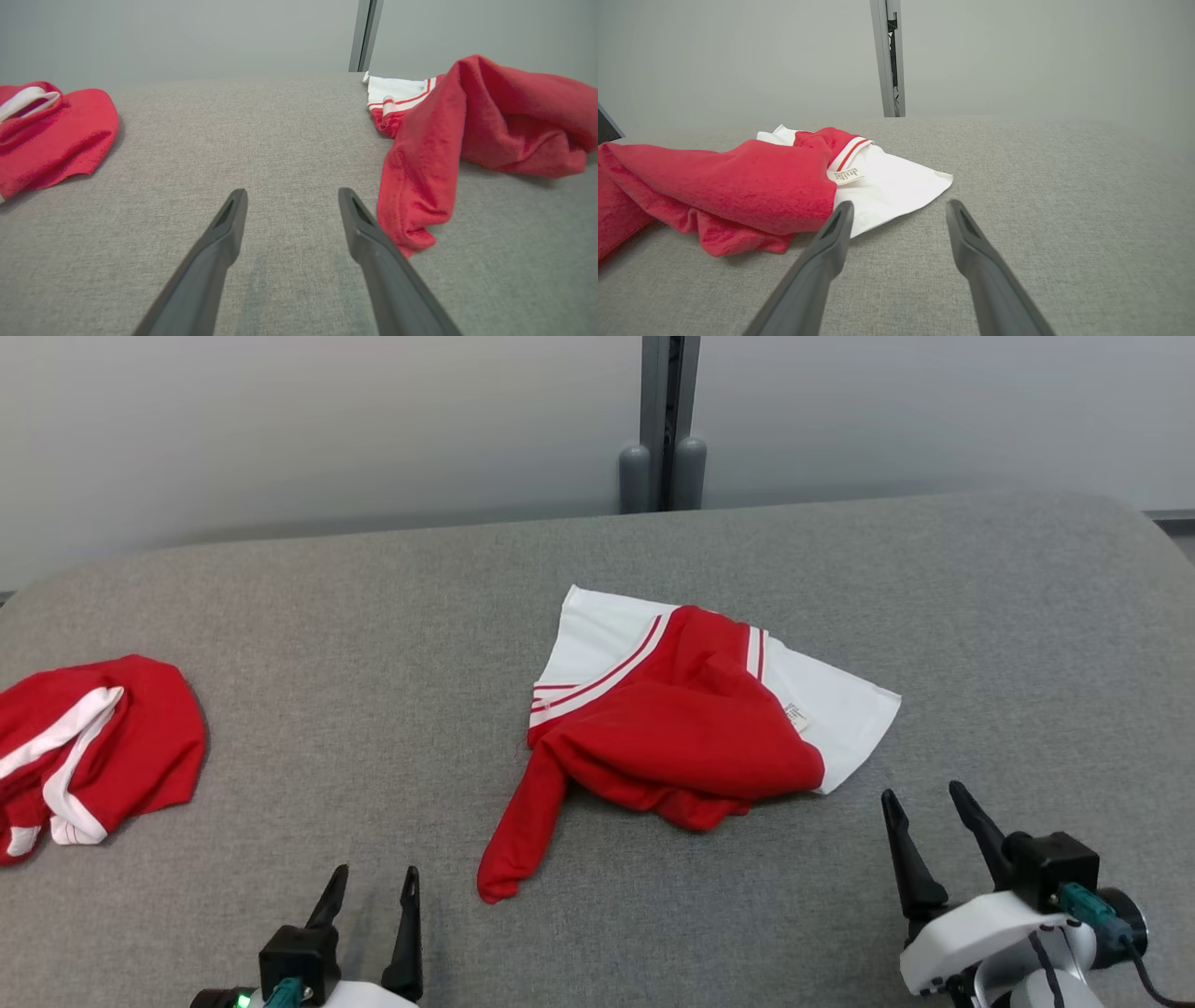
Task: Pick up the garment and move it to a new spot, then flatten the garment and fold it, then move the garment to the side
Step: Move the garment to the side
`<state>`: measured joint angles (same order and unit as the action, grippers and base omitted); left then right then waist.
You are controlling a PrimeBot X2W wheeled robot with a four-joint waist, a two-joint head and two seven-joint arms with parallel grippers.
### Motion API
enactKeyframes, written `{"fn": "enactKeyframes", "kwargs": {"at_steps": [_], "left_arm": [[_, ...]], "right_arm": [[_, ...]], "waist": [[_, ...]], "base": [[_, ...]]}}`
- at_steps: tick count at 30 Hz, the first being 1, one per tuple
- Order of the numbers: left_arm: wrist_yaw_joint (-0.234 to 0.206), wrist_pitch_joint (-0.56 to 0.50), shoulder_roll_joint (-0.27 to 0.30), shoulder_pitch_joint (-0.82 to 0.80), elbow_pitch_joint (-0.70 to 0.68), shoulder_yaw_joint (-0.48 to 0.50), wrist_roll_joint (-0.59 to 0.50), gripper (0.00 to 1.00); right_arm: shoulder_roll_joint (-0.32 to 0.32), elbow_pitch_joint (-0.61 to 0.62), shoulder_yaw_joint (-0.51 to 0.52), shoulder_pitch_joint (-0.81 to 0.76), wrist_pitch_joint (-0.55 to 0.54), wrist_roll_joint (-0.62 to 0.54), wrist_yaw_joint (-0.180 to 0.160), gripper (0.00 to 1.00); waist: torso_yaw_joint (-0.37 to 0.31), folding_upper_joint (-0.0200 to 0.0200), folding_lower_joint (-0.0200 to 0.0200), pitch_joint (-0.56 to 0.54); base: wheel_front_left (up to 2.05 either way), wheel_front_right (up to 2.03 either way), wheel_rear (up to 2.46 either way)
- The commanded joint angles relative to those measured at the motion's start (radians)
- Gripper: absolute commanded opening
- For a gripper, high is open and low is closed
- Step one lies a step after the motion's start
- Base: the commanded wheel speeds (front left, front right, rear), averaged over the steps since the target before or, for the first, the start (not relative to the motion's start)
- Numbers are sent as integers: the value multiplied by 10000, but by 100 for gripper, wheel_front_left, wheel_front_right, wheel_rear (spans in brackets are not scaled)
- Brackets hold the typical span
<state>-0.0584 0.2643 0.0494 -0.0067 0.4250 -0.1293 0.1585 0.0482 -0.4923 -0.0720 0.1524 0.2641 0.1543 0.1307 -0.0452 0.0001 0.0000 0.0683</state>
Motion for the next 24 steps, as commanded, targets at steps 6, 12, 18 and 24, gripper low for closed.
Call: {"fn": "enactKeyframes", "kwargs": {"at_steps": [6, 12, 18, 24], "left_arm": [[44, 4, 33, -776, 40, -560, -40, 100], [-33, 2, 33, -1230, 2, -875, 6, 100], [19, 4, 30, -1528, 58, -1039, -87, 100], [3, 2, 31, -1711, 35, -1124, -111, 100]], "right_arm": [[149, -83, 316, 980, 5, -379, -1, 100], [302, -740, 952, 2002, 5, -352, -1, 100], [528, -1482, 1664, 2930, 3, -539, -1, 100], [628, -2782, 2016, 3579, 5, -785, 1, 100]], "waist": [[480, -1, 0, 1189], [838, -1, 0, 1840], [1153, -1, 0, 2292], [1360, -1, 0, 2500]], "base": [[0, 0, 0], [0, 0, 0], [0, 0, 0], [0, 0, 0]]}}
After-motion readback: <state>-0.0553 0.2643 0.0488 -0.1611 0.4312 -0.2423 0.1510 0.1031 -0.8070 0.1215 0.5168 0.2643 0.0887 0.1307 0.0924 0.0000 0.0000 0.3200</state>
